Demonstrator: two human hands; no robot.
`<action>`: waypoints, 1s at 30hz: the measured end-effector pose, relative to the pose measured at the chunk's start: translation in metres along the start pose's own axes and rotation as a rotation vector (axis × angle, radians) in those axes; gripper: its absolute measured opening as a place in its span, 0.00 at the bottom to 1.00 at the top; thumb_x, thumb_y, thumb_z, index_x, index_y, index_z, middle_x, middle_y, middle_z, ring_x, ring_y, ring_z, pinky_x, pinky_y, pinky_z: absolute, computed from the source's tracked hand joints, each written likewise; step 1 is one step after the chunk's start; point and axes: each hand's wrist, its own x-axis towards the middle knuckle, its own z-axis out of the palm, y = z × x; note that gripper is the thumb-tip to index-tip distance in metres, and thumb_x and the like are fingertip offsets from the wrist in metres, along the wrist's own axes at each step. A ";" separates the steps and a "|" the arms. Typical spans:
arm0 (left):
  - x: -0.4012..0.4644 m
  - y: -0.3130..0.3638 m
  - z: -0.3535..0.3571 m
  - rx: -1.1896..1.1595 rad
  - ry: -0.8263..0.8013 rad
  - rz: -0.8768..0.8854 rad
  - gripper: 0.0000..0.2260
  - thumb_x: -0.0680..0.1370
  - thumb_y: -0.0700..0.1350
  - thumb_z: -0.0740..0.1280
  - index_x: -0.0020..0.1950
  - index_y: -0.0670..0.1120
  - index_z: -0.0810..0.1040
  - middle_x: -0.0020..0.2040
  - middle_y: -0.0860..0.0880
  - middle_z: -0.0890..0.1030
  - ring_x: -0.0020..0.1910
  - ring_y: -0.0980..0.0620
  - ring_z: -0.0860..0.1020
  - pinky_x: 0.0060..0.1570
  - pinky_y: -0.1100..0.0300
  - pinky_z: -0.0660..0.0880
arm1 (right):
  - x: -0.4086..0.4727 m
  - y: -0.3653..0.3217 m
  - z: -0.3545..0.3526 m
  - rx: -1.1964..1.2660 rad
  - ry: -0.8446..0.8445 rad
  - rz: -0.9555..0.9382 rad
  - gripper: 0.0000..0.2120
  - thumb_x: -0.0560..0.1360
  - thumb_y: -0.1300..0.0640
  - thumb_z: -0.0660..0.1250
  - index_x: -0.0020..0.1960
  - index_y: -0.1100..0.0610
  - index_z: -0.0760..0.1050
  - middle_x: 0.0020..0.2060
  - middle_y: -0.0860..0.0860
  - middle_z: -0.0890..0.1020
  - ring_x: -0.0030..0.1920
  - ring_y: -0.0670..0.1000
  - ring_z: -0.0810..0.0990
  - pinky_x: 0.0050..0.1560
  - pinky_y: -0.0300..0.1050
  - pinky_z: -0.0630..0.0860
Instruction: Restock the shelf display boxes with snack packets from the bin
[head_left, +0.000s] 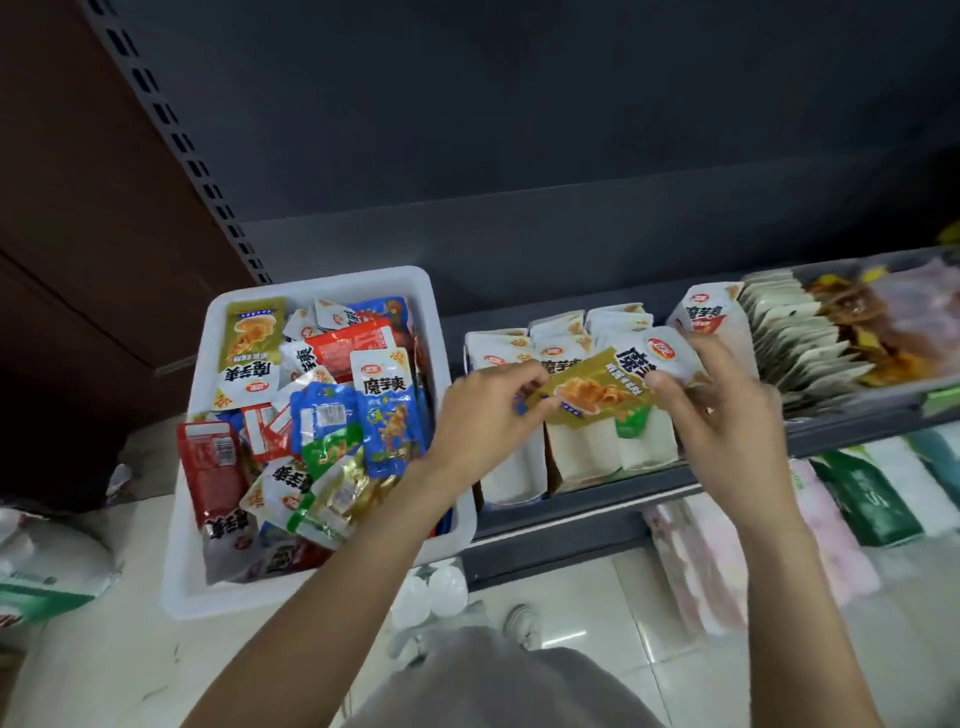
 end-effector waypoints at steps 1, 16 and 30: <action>0.006 0.002 0.008 0.066 0.004 0.038 0.06 0.74 0.50 0.71 0.46 0.49 0.78 0.42 0.55 0.82 0.43 0.54 0.80 0.39 0.58 0.76 | 0.003 0.005 -0.004 -0.084 0.004 -0.033 0.12 0.77 0.57 0.67 0.59 0.54 0.74 0.39 0.45 0.78 0.35 0.48 0.78 0.36 0.38 0.70; 0.019 -0.017 0.040 0.155 0.044 -0.008 0.04 0.75 0.45 0.69 0.48 0.47 0.80 0.43 0.52 0.83 0.39 0.52 0.81 0.36 0.59 0.77 | 0.047 0.041 0.046 -0.516 -0.347 -0.282 0.12 0.76 0.60 0.63 0.58 0.50 0.74 0.46 0.50 0.82 0.43 0.57 0.81 0.33 0.43 0.67; -0.027 -0.035 -0.023 -0.008 0.455 -0.051 0.10 0.78 0.48 0.62 0.51 0.45 0.81 0.40 0.54 0.81 0.37 0.60 0.77 0.37 0.67 0.75 | 0.014 0.007 0.082 -0.166 0.107 -0.174 0.10 0.74 0.60 0.60 0.51 0.57 0.79 0.47 0.51 0.81 0.50 0.53 0.75 0.62 0.50 0.69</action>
